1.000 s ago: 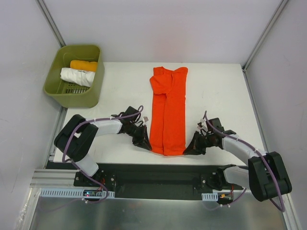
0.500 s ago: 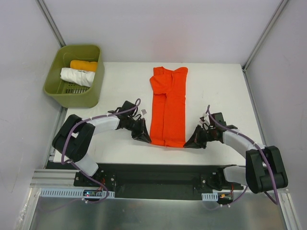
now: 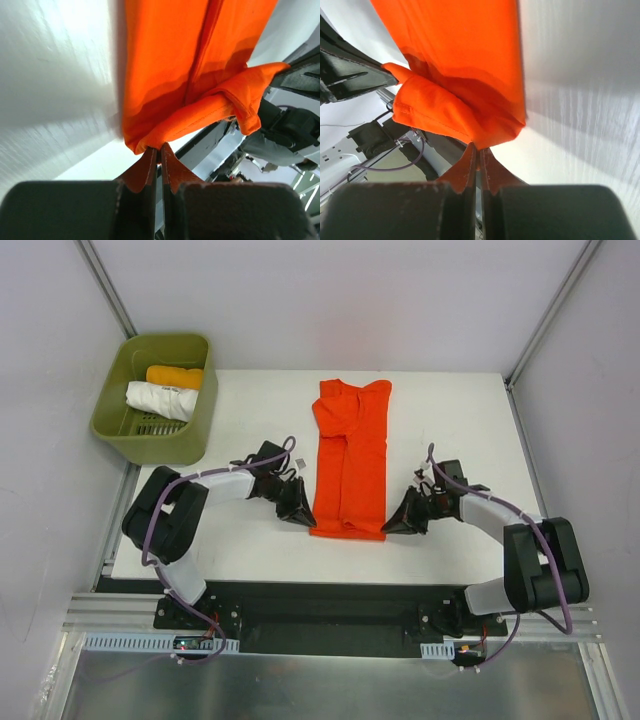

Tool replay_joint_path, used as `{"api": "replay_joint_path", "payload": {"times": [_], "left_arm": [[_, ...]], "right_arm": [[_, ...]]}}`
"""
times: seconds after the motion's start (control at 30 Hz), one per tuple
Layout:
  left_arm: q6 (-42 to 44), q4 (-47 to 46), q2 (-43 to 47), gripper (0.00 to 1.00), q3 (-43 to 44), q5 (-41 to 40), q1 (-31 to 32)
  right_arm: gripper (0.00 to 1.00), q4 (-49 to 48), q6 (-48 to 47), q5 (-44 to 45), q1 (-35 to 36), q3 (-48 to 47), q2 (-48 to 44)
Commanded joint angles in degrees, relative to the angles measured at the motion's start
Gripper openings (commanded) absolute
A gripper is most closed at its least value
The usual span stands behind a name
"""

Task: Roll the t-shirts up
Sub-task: Roll the T-shirt to the center of the board.

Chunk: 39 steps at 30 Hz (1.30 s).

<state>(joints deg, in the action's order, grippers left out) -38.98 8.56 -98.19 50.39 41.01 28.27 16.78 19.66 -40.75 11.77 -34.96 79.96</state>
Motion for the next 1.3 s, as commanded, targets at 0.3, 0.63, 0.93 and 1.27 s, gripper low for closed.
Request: {"api": "replay_joint_path", "payload": {"times": [0.3, 0.63, 0.93, 1.27], "left_arm": [[6.98, 9.18, -0.17, 0.37, 9.62, -9.89, -1.29], [47.47, 9.21, 13.45, 0.46, 6.92, -19.99, 13.89], [71.84, -6.53, 15.14, 0.5, -1.96, -22.39, 22.53], [72.38, -5.92, 12.5, 0.43, -0.56, -16.15, 22.62]], "right_arm": [[0.4, 4.48, -8.74, 3.13, -2.53, -9.94, 3.28], [0.51, 14.25, -37.75, 9.28, -4.38, -21.72, -4.98], [0.56, 15.39, -41.28, 12.46, -10.01, -22.61, -10.79], [0.56, 17.24, -41.19, 10.96, -14.32, -18.66, -16.5]]}}
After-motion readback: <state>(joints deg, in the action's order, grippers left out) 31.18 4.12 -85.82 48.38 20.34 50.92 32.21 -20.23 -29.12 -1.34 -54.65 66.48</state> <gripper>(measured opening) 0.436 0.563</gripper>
